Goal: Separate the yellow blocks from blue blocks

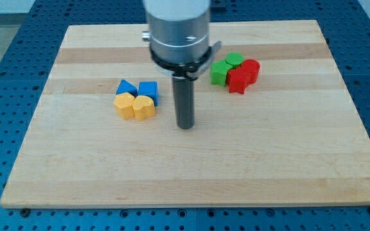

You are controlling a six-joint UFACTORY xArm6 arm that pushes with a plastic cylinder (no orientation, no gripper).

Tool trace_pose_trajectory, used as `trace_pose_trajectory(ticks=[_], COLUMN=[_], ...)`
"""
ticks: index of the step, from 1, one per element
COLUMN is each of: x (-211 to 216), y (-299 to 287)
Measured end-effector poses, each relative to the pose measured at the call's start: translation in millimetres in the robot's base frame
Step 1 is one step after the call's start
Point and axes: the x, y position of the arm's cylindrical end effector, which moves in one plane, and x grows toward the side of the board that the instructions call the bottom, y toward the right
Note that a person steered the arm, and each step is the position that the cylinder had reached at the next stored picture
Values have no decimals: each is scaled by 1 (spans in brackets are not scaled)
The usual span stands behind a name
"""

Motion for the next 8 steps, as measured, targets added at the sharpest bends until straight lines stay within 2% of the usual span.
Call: trace_pose_trajectory(ticks=[8], x=[-39], y=[-33])
